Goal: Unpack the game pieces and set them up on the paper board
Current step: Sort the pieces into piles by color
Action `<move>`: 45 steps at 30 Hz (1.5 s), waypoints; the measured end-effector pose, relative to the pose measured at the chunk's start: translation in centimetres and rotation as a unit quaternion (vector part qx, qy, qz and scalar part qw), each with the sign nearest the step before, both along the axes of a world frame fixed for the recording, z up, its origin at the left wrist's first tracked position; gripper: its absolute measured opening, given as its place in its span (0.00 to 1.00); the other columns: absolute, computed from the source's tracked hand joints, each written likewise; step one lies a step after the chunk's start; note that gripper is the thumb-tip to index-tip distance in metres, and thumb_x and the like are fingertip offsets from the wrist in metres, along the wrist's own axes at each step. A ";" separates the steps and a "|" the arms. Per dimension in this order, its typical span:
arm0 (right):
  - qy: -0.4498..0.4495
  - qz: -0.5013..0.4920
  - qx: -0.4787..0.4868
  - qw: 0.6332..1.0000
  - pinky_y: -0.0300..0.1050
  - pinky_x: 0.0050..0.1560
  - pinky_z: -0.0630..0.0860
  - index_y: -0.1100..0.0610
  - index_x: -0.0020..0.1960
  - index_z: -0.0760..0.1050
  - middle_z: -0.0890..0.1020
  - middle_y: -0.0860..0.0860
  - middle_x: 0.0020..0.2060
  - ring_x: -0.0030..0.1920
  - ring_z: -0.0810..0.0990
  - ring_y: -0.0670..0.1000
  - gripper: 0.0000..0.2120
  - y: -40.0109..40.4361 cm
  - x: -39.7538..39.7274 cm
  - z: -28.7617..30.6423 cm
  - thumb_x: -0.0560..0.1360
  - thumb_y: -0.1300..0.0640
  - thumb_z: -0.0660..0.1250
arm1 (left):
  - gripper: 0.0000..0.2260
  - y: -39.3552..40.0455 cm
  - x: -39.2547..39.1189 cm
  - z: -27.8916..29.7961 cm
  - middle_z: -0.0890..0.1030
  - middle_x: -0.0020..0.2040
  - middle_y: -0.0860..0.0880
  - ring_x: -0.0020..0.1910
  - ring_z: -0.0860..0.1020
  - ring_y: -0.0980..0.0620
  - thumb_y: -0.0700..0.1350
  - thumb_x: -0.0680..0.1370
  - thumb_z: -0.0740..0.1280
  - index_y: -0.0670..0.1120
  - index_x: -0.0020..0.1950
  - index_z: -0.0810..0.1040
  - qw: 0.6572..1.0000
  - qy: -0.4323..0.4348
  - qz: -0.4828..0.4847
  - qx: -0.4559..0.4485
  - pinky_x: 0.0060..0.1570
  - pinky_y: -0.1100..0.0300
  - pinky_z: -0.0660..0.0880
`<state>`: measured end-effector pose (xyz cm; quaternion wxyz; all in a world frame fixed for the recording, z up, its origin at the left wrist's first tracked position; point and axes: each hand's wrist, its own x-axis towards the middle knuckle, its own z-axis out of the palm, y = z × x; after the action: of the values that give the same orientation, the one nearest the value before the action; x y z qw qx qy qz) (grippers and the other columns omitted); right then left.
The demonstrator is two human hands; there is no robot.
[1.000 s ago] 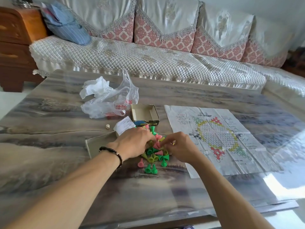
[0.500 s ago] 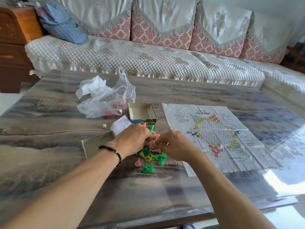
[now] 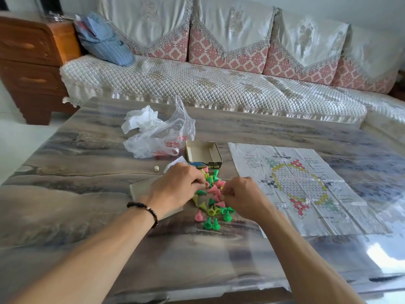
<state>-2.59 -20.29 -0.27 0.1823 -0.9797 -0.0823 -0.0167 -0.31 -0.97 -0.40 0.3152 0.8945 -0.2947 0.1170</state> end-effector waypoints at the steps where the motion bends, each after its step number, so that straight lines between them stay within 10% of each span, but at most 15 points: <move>1: -0.009 -0.015 0.014 1.000 0.35 0.31 0.70 0.58 0.40 0.84 0.83 0.51 0.33 0.33 0.79 0.48 0.09 0.1 0.1 0.1 0.71 0.65 0.65 | 0.02 0.7 -0.5 0.1 0.85 0.40 0.51 0.38 0.79 0.55 0.42 0.73 0.73 0.45 0.43 0.85 1.000 -0.004 0.004 -0.008 0.44 0.58 0.74; 12: 0.083 0.123 0.104 0.984 0.27 0.34 0.70 0.55 0.43 0.85 0.79 0.36 0.27 0.31 0.77 0.35 0.08 7.8 -3.0 3.4 0.69 0.65 0.69 | 0.03 9.4 -7.1 -0.9 0.83 0.37 0.54 0.35 0.79 0.55 0.40 0.70 0.75 0.47 0.41 0.84 0.995 -0.005 0.084 -0.061 0.39 0.61 0.73; 20: 0.056 0.121 0.069 0.989 0.21 0.36 0.67 0.54 0.49 0.84 0.85 0.48 0.43 0.40 0.78 0.42 0.11 14.2 -2.3 0.4 0.70 0.63 0.67 | 0.03 14.9 -10.0 -3.0 0.82 0.37 0.55 0.36 0.79 0.56 0.42 0.70 0.76 0.49 0.41 0.85 0.988 0.011 0.145 -0.047 0.40 0.59 0.74; 29: 0.055 0.206 0.037 0.976 0.38 0.49 0.74 0.51 0.51 0.83 0.84 0.47 0.48 0.48 0.81 0.48 0.13 19.9 -2.4 -0.7 0.71 0.61 0.65 | 0.01 18.4 -9.3 -4.1 0.81 0.37 0.51 0.37 0.77 0.52 0.42 0.72 0.73 0.47 0.42 0.83 0.980 0.005 0.199 -0.016 0.38 0.57 0.73; 34: 0.051 0.202 0.046 0.977 0.36 0.42 0.70 0.51 0.52 0.82 0.79 0.45 0.38 0.42 0.78 0.49 0.14 20.1 -2.5 -1.0 0.68 0.60 0.68 | 0.05 18.7 -9.0 -4.3 0.79 0.40 0.52 0.39 0.75 0.52 0.45 0.74 0.72 0.49 0.49 0.84 0.985 0.020 0.169 0.008 0.39 0.60 0.68; 45: 0.050 0.214 0.079 0.972 0.38 0.46 0.76 0.51 0.63 0.76 0.79 0.44 0.47 0.38 0.80 0.44 0.24 18.9 -2.6 -1.0 0.66 0.55 0.72 | 0.17 18.6 -9.3 -3.9 0.77 0.46 0.55 0.43 0.75 0.54 0.48 0.71 0.75 0.51 0.59 0.81 0.982 0.058 0.179 0.029 0.44 0.62 0.70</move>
<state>-5.24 -1.41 -1.31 0.2621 -0.9213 -0.2795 0.0655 -9.58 17.63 -4.35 0.2794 0.9470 -0.1141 0.1103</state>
